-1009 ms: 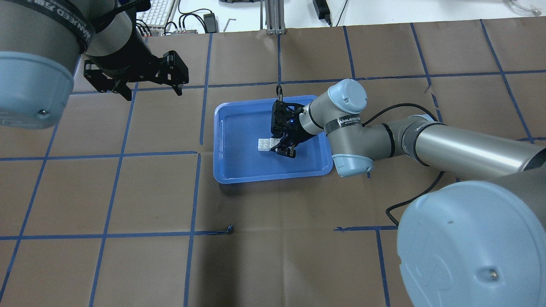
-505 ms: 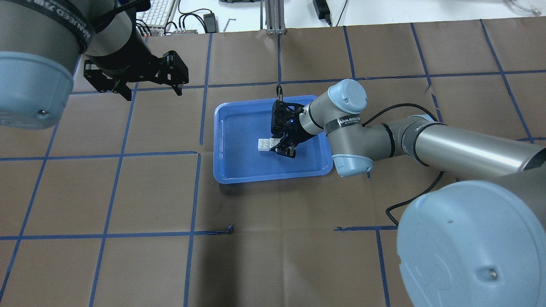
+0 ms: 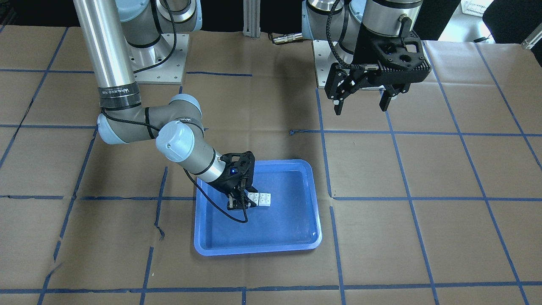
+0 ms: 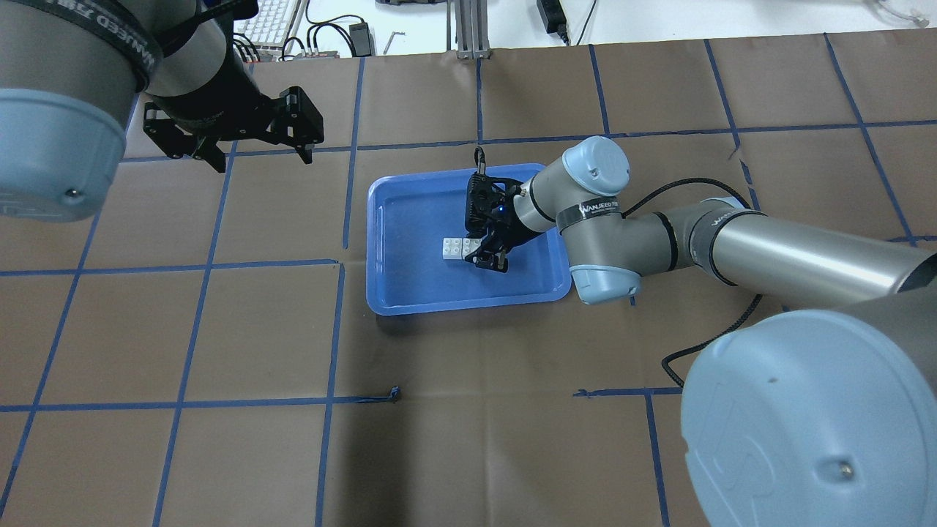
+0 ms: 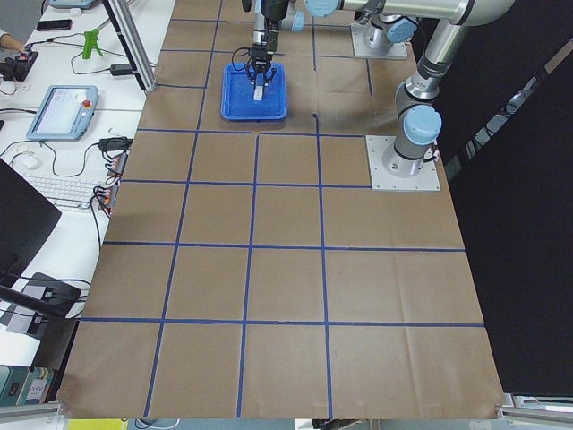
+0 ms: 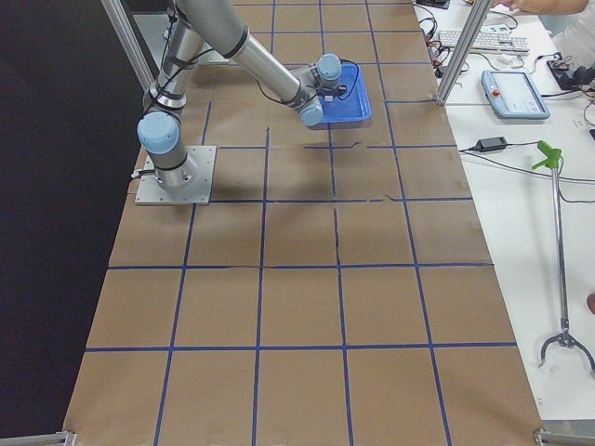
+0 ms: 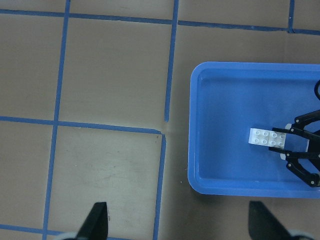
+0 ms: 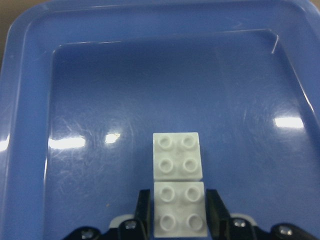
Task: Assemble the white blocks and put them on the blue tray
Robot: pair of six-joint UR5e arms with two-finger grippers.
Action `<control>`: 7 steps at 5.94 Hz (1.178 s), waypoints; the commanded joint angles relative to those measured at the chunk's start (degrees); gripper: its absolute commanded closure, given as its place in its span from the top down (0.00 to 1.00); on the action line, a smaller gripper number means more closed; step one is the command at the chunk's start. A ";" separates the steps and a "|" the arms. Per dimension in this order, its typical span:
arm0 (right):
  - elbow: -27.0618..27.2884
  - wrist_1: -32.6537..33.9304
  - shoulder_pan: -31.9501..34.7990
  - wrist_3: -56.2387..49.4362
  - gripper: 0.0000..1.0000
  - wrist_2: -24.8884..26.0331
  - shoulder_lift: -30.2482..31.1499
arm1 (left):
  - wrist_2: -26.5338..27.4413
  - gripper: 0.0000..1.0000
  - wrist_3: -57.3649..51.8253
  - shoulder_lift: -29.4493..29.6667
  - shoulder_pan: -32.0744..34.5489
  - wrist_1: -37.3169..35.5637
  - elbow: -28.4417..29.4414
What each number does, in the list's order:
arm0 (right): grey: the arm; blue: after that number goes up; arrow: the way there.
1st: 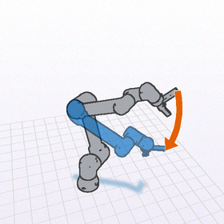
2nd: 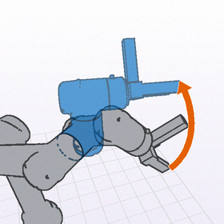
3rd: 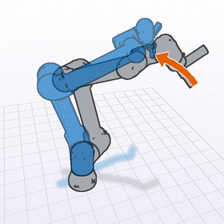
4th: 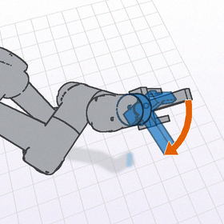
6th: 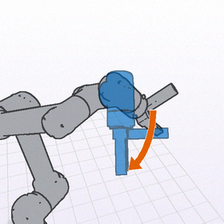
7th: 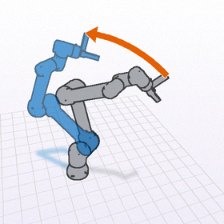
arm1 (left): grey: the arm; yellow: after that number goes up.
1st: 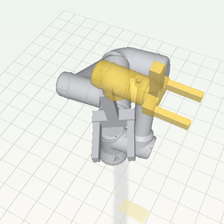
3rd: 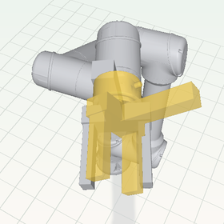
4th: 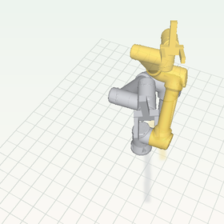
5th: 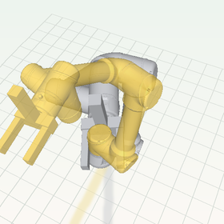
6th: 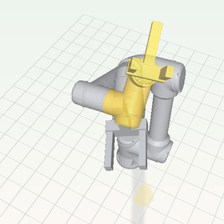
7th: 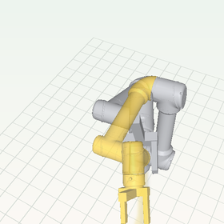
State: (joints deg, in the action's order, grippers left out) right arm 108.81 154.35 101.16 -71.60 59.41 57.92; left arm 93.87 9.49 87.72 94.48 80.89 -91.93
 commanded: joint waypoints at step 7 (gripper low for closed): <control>-2.81 -7.60 -1.22 6.82 1.00 5.50 7.53 | 0.09 0.99 0.00 -0.09 0.00 0.06 0.00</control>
State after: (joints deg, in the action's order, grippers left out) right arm 106.33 150.96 100.46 -65.25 62.23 62.41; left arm 93.93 9.49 87.67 94.48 80.91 -91.93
